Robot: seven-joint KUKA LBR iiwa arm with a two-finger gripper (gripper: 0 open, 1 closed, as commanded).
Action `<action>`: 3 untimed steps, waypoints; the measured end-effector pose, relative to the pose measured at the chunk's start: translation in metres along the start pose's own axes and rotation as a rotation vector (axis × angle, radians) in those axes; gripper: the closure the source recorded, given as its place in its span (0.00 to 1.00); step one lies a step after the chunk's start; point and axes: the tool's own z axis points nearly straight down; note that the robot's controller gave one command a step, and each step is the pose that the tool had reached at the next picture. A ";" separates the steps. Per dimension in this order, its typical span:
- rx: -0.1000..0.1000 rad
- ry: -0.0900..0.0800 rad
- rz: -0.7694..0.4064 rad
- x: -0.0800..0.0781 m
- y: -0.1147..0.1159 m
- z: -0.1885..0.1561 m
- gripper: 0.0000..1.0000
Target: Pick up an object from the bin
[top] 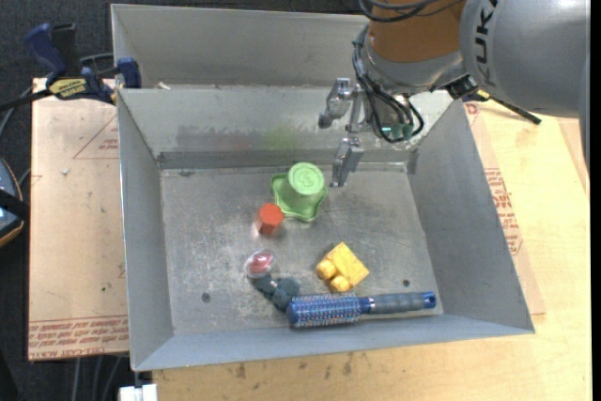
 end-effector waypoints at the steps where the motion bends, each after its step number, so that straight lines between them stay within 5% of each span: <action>1: -0.002 -0.013 0.022 0.040 0.022 0.095 0.00; 2: -0.004 -0.035 -0.021 0.025 0.020 0.096 0.00; 3: -0.001 -0.019 -0.053 -0.006 -0.005 0.088 0.00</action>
Offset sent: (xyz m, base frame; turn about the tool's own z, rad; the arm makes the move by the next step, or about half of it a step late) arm -0.0416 0.0205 -0.0950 0.0242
